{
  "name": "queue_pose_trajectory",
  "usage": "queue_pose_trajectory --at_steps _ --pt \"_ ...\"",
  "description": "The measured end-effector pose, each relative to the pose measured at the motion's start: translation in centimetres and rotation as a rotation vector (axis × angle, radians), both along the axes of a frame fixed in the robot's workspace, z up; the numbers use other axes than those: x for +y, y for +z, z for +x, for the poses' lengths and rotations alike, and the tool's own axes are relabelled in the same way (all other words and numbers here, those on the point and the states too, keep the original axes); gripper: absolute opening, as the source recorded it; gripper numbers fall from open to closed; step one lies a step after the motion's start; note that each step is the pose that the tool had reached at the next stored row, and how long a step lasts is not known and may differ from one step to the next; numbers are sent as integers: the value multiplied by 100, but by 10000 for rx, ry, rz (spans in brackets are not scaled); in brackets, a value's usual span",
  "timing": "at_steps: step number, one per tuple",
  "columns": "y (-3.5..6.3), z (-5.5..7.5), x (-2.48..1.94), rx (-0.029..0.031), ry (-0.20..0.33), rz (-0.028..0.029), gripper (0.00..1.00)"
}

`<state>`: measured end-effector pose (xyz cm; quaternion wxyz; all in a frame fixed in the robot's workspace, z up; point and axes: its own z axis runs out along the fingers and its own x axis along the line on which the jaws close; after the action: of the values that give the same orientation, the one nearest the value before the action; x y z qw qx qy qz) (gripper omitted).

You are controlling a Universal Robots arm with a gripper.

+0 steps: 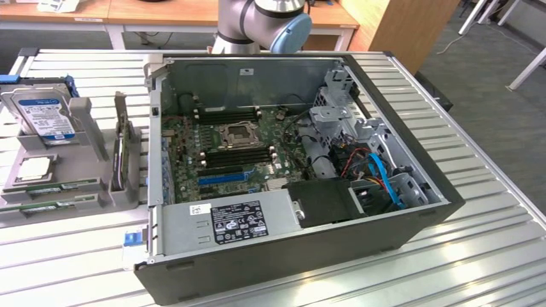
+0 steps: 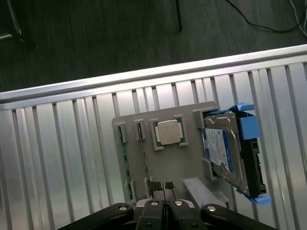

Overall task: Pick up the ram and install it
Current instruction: 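Pick up the ram and move it above insertion slot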

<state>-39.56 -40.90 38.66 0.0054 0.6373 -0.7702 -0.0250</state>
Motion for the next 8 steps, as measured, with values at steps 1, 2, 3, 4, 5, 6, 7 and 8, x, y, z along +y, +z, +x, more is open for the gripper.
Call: queue_pose_trajectory --at_steps 1,2,3,4,5,6,7,8 --pt "0 0 0 0 67 0 10" --pt "0 0 0 0 105 0 10" --pt "0 0 0 0 123 0 10" --pt "0 0 0 0 124 0 10" --pt "0 0 0 0 125 0 10" --pt "0 0 0 0 125 0 10" --pt "0 0 0 0 125 0 10" --pt "0 0 0 -1 125 0 10"
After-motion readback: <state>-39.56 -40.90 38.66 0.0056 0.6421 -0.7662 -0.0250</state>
